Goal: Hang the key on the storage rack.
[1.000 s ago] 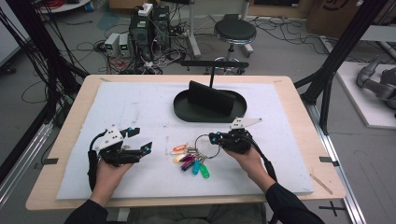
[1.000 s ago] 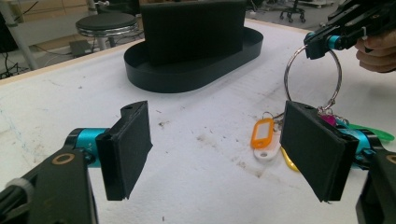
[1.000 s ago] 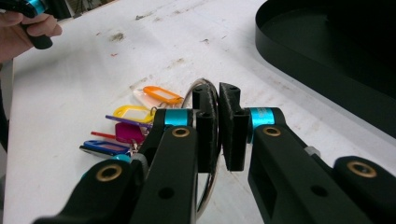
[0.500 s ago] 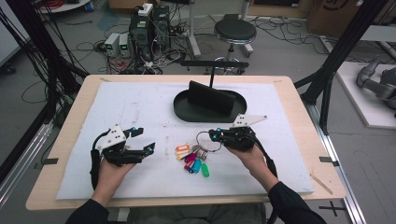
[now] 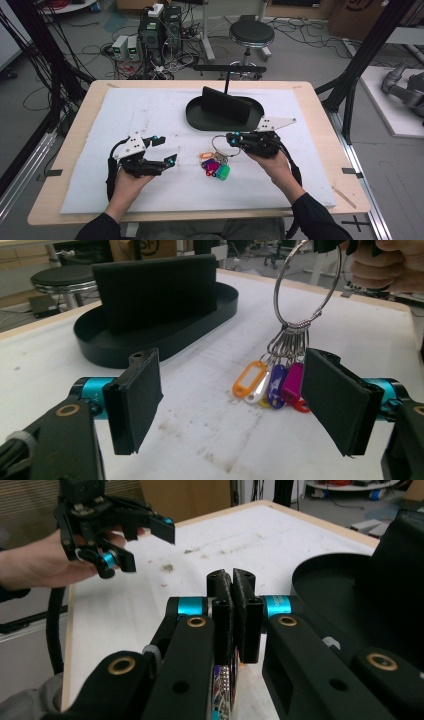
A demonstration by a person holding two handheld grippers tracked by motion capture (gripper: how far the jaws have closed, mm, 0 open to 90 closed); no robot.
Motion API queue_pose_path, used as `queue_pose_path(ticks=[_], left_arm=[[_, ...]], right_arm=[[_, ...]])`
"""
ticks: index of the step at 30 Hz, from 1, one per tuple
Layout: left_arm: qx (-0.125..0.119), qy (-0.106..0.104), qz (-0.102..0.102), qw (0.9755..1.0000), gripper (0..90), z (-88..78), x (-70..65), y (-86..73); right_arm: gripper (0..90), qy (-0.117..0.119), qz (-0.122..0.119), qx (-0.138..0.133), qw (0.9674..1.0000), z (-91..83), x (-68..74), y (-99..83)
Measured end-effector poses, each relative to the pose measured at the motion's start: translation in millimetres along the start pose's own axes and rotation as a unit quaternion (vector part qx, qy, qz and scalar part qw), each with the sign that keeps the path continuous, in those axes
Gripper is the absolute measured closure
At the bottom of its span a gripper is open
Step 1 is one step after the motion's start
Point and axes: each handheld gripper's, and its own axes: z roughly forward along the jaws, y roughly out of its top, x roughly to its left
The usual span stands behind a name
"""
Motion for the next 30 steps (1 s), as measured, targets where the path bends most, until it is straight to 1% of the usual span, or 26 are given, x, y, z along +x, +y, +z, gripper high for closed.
queue_pose_path(ticks=[1,2,4,5,6,9,10,11,12,13,14,16,17,19,20,22,24,25,28,29,30], left_arm=[[-0.001,-0.003,0.000,1.0000,24.7,1.9,-1.1,1.1],[-0.003,-0.011,0.001,0.9999,24.7,6.0,-3.3,3.7],[-0.005,-0.015,0.001,0.9999,24.7,7.5,-4.1,4.8],[-0.007,-0.021,0.001,0.9998,24.7,9.4,-5.5,7.1],[-0.011,-0.023,0.000,0.9997,24.7,11.2,-7.3,8.7],[-0.014,-0.037,0.002,0.9992,24.7,16.3,-10.6,13.4],[-0.014,-0.040,0.001,0.9991,24.7,17.5,-11.6,14.3],[-0.013,-0.047,0.002,0.9988,24.7,19.5,-12.9,15.9],[-0.014,-0.051,0.003,0.9986,24.7,20.9,-14.2,16.8],[-0.013,-0.055,0.005,0.9984,24.7,22.0,-15.3,17.8],[-0.015,-0.060,0.005,0.9981,24.7,23.3,-16.6,18.6],[-0.016,-0.067,0.005,0.9976,24.7,25.6,-18.9,20.2],[-0.020,-0.074,0.006,0.9970,24.7,27.5,-20.9,21.8],[-0.021,-0.077,0.006,0.9968,24.7,28.4,-21.9,22.7],[-0.022,-0.078,0.008,0.9967,24.6,29.2,-22.6,23.6],[-0.023,-0.080,0.011,0.9964,24.7,30.8,-24.0,25.0],[-0.025,-0.086,0.008,0.9960,25.2,32.7,-24.6,25.8],[-0.026,-0.090,0.006,0.9955,27.1,33.9,-24.8,26.0],[-0.028,-0.099,0.000,0.9947,29.0,37.7,-25.4,27.2],[-0.029,-0.108,-0.002,0.9937,31.3,40.4,-26.1,28.4],[-0.029,-0.108,-0.002,0.9937,33.1,40.4,-26.1,28.4]], right_arm=[[88.0,0.004,0.001,-0.003,1.0000,-2.2,2.0,3.4],[88.0,0.008,-0.003,-0.006,1.0000,-3.1,2.5,5.0],[87.9,0.011,-0.005,-0.008,0.9999,-4.5,4.3,8.0],[88.0,0.013,-0.008,-0.012,0.9998,-5.5,5.4,9.8],[88.0,0.014,-0.014,-0.015,0.9997,-6.0,5.7,11.0],[88.0,0.018,-0.012,-0.017,0.9996,-7.1,8.1,13.6],[88.0,0.023,-0.014,-0.019,0.9995,-8.1,9.9,15.4],[88.0,0.023,-0.014,-0.019,0.9995,-8.1,9.9,15.4],[88.0,0.027,-0.017,-0.021,0.9993,-8.5,12.0,17.4],[88.0,0.027,-0.017,-0.021,0.9993,-8.5,12.0,17.4],[88.0,0.030,-0.023,-0.023,0.9990,-8.4,13.6,18.8],[88.0,0.033,-0.020,-0.023,0.9990,-8.3,15.0,19.3],[87.9,0.035,-0.027,-0.024,0.9987,-7.4,16.1,20.0],[88.0,0.040,-0.023,-0.022,0.9987,-7.1,17.6,20.3],[88.0,0.042,-0.028,-0.023,0.9985,-6.4,17.8,20.5],[88.0,0.045,-0.025,-0.021,0.9984,-5.1,20.1,20.7],[88.0,0.049,-0.028,-0.021,0.9982,-3.8,21.8,21.0],[88.0,0.051,-0.033,-0.021,0.9979,-2.4,23.2,21.5],[88.0,0.054,-0.035,-0.021,0.9977,-1.4,24.6,21.7],[88.0,0.057,-0.037,-0.021,0.9975,-0.2,26.8,22.1],[88.0,0.060,-0.037,-0.020,0.9973,0.3,27.5,22.2]])
